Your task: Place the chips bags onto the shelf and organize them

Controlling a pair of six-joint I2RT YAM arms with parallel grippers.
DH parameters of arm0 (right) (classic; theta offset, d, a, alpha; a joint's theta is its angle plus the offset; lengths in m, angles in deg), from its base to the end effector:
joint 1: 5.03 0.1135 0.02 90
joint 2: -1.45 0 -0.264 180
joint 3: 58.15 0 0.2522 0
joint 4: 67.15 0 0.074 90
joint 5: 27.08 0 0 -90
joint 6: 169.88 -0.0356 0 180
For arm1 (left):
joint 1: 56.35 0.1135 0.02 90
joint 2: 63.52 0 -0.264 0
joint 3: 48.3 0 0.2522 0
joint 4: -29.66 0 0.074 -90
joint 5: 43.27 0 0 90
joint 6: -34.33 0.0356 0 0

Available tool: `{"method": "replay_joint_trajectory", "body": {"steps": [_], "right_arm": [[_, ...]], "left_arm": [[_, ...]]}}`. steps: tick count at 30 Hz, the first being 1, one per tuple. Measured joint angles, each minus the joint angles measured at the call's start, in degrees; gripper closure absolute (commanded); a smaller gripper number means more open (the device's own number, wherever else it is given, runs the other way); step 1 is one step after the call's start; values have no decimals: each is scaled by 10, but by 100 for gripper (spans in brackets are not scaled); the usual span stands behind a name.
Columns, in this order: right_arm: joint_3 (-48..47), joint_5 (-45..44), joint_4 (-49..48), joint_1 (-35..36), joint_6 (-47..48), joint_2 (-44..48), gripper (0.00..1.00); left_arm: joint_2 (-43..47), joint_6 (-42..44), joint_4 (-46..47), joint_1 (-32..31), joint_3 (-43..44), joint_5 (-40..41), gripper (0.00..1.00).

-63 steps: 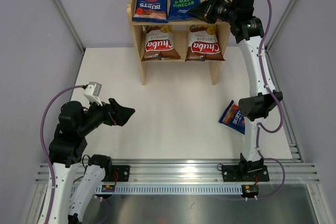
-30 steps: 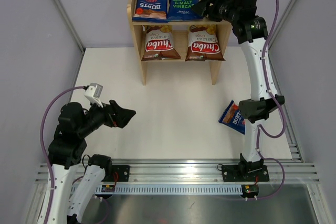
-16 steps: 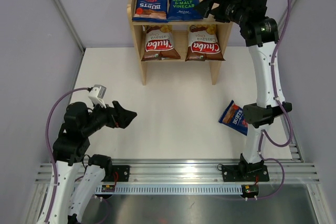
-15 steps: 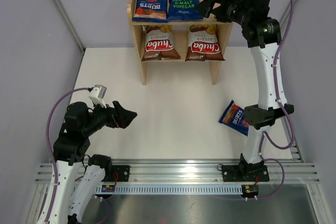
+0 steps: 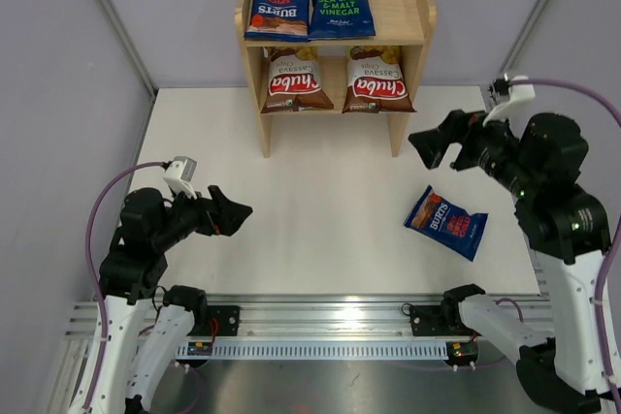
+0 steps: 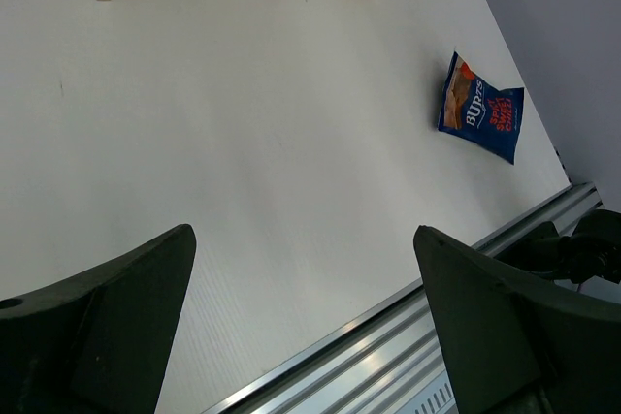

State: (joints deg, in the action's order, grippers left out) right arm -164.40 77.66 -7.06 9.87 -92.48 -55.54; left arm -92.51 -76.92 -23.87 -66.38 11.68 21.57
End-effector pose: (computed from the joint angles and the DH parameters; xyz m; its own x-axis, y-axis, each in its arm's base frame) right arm 0.1400 0.0466 0.5056 -0.2841 0.1427 -0.9481 -0.4388 0.8599 0.2609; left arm 0.0992 -0.0329 0.3306 -0.5491 -0.2360 -0.8017 0.3705 0.7911 -0.4866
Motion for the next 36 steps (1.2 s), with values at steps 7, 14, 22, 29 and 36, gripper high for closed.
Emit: {"method": "replay_joint_trajectory", "body": {"steps": [7, 14, 22, 29, 36], "right_arm": [[244, -53, -8, 0, 12, 37, 6], [374, -165, -17, -20, 1, 11, 2], [382, -222, -63, -40, -37, 3, 2], [421, -227, -83, -49, -108, 87, 2], [419, -212, -57, -49, -136, 188, 1]], "left_arm": [[5, 0, 5, 0, -5, 1, 1], [9, 0, 6, 0, -12, 2, 1], [-6, -6, 9, 0, -18, 2, 1], [-64, -75, 87, -81, -55, 28, 1], [-228, -144, 261, -283, -77, 85, 1]]}}
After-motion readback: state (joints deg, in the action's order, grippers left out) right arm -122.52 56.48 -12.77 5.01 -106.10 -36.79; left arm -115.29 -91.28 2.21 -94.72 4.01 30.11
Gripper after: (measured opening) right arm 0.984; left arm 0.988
